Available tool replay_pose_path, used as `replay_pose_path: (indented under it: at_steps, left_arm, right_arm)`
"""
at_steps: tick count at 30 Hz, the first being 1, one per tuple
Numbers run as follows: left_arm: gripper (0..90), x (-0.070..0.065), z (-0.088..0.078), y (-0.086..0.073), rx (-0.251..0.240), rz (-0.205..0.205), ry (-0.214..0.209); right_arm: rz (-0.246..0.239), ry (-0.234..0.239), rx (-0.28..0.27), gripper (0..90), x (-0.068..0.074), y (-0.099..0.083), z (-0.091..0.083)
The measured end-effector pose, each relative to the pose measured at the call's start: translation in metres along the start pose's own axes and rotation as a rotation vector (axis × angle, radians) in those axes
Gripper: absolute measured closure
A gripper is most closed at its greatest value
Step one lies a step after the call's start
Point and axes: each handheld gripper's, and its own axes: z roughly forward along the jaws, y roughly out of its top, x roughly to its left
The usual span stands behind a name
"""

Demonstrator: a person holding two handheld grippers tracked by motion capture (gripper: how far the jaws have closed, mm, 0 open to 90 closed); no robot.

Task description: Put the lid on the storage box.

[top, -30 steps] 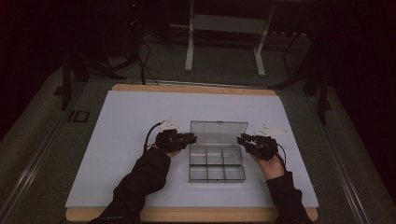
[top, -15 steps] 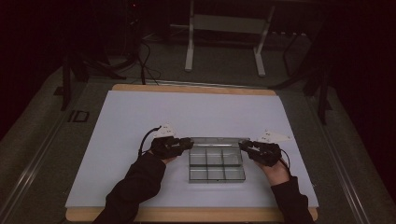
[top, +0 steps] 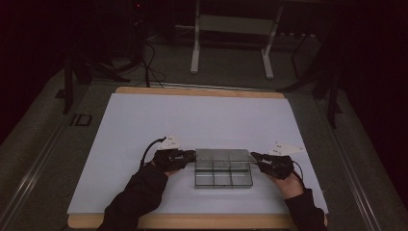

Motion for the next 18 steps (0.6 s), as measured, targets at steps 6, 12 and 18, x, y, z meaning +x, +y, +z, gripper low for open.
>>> replay_pose_path:
  at_steps: [6,12,18]
  left_arm:
    - [77.5,-0.002,0.000,-0.005,0.021,0.007,-0.013]
    - [78.3,-0.002,0.002,-0.009,0.034,0.014,-0.014]
    - [70.3,-0.001,0.003,-0.013,0.045,-0.003,-0.006]
  right_arm:
    - [-0.003,0.035,0.017,78.7,-0.001,-0.008,-0.003]
    - [0.019,0.045,0.028,78.7,-0.002,-0.014,-0.001]
    - [0.045,0.044,0.025,78.5,-0.004,-0.020,0.000]
